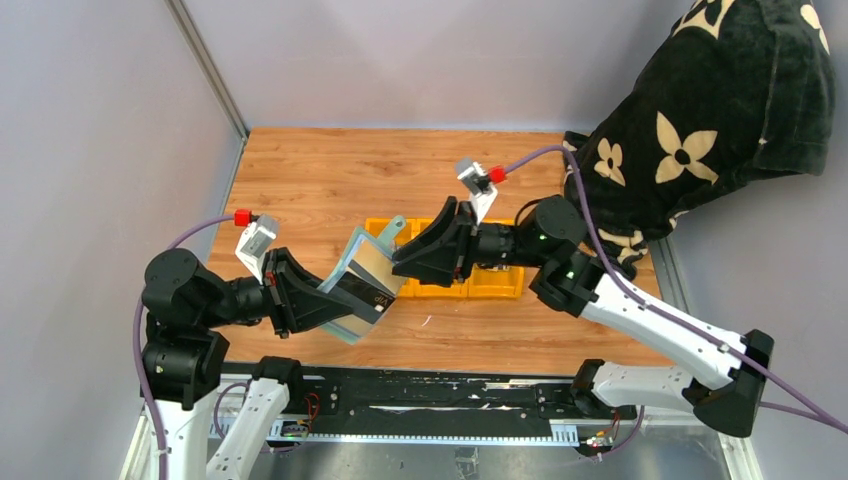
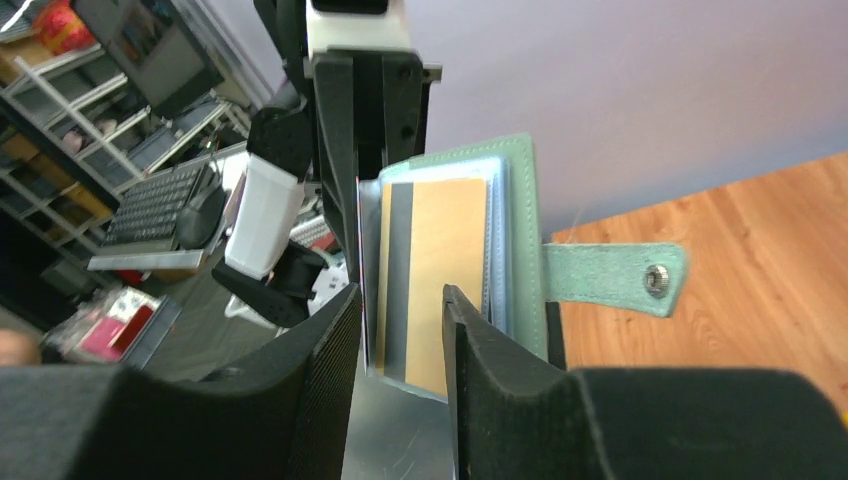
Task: Take the credit cards out of the card holder
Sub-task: Remove the credit card from the card holder.
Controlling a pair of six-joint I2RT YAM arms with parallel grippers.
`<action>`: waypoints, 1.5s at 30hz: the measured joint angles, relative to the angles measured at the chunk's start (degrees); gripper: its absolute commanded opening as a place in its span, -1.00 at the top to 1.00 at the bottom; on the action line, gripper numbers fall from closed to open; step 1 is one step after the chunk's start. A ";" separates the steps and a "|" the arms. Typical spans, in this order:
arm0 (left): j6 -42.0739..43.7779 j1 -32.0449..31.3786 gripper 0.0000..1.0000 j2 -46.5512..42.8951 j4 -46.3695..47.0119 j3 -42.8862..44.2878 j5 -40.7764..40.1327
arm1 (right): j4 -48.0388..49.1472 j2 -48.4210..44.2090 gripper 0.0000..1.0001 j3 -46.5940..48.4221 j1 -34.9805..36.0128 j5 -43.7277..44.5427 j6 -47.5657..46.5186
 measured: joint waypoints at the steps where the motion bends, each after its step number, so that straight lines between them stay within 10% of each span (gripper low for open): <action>1: 0.00 0.00 0.93 0.00 0.00 0.00 -0.02 | -0.33 1.05 0.21 0.31 0.44 -0.31 -0.20; 15: 0.22 0.00 0.94 0.00 -0.11 0.00 -0.33 | -4.31 6.67 0.23 5.68 6.84 -4.66 -4.74; 21: 0.26 -0.02 0.87 0.00 -0.42 0.20 -0.24 | -8.33 9.18 1.00 8.92 8.52 -4.22 -8.00; 35: -0.42 0.00 0.49 0.00 0.94 1.38 1.05 | -6.23 5.51 1.00 6.43 8.72 3.04 -7.04; 45: -0.68 0.00 0.96 0.00 1.18 1.90 1.68 | -5.60 2.10 1.00 5.09 6.27 5.92 -6.27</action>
